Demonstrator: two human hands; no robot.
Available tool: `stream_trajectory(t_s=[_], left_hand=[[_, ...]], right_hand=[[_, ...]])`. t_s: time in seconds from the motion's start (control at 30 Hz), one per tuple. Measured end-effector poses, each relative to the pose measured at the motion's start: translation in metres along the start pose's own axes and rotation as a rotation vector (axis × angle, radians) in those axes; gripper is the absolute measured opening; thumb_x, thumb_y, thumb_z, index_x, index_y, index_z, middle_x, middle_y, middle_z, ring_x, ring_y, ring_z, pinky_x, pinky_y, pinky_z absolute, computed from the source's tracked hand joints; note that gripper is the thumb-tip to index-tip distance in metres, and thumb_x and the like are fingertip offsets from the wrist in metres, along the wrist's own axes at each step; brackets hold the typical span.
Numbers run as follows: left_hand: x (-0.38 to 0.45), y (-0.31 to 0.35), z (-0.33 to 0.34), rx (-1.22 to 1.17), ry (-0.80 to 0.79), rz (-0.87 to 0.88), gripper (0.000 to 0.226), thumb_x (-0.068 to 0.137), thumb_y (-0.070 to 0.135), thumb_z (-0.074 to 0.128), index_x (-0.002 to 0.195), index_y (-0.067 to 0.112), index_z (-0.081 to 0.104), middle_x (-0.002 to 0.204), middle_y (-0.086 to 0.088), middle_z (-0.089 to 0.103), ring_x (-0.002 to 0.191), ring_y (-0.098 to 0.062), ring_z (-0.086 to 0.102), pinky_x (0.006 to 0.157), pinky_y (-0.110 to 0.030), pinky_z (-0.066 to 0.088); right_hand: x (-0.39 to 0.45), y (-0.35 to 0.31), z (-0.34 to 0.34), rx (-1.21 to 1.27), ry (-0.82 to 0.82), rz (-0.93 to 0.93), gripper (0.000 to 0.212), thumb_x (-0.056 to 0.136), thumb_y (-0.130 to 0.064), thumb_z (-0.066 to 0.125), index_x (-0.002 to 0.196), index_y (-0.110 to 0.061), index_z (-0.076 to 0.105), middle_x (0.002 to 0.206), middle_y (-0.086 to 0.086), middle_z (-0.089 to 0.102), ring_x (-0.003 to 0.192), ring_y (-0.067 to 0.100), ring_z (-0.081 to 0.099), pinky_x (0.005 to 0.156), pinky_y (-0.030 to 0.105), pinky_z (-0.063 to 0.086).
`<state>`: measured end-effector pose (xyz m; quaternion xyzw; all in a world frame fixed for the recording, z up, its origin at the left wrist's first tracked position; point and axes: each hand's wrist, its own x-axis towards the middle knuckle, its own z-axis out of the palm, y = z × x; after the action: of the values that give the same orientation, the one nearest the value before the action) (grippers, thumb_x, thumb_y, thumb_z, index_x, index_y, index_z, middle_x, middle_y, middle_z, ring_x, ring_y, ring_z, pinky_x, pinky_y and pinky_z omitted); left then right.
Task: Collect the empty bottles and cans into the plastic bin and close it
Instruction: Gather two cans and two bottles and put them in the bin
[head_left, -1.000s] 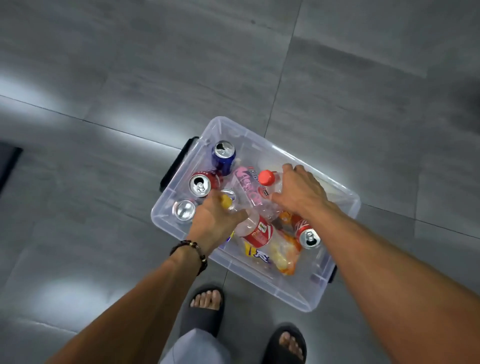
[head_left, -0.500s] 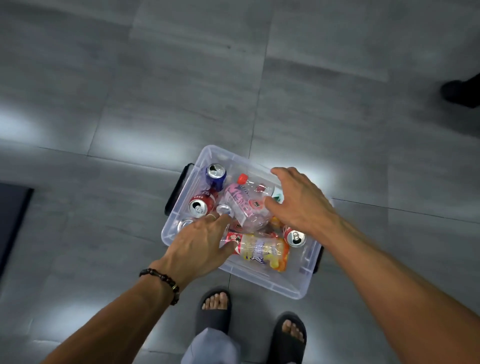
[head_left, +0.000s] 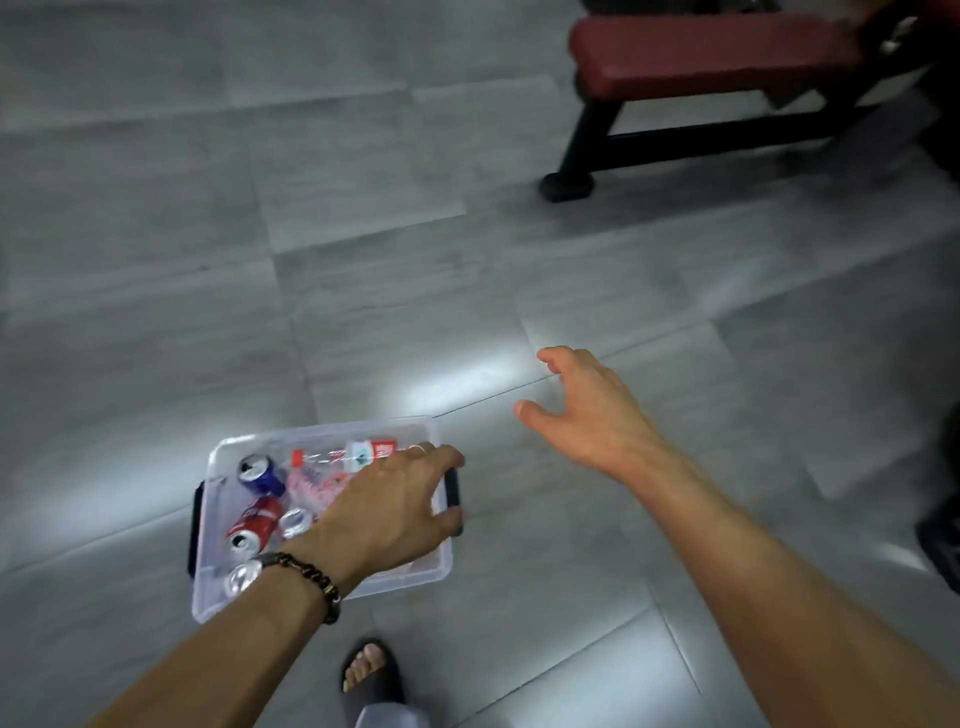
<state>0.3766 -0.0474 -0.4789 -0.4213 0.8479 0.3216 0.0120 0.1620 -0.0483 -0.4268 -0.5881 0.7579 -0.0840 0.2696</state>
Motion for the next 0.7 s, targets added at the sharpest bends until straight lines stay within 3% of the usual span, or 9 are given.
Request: stream_trajectory(t_s=[0.13, 0.47, 0.7], left_hand=[[0.023, 0.106, -0.017, 0.053, -0.048, 0.161, 0.055, 0.086, 0.048, 0.057, 0.136, 0.028, 0.043, 0.134, 0.005, 0.053, 0.12, -0.018, 0.051, 0.098, -0.033, 0.042], [0.026, 0.424, -0.006, 0.094, -0.193, 0.445, 0.052, 0.084, 0.052, 0.061, 0.13, 0.032, 0.047, 0.128, 0.013, 0.055, 0.116, -0.008, 0.051, 0.094, -0.026, 0.042], [0.016, 0.619, 0.024, 0.161, -0.271, 0.654, 0.056, 0.084, 0.054, 0.061, 0.132, 0.03, 0.047, 0.132, 0.009, 0.055, 0.121, -0.009, 0.051, 0.097, -0.027, 0.043]], right_hand=[[-0.058, 0.062, -0.08, 0.053, 0.13, 0.107, 0.067, 0.084, -0.044, 0.065, 0.141, -0.019, 0.04, 0.138, 0.004, 0.048, 0.126, 0.022, 0.049, 0.101, 0.033, 0.04], [-0.295, 0.24, -0.268, 0.112, 0.405, 0.38, 0.07, 0.081, -0.047, 0.066, 0.14, -0.017, 0.041, 0.138, 0.006, 0.05, 0.125, 0.024, 0.051, 0.103, 0.037, 0.041], [-0.448, 0.344, -0.361, 0.18, 0.628, 0.583, 0.071, 0.081, -0.045, 0.067, 0.141, -0.017, 0.041, 0.134, 0.007, 0.051, 0.125, 0.024, 0.051, 0.104, 0.039, 0.041]])
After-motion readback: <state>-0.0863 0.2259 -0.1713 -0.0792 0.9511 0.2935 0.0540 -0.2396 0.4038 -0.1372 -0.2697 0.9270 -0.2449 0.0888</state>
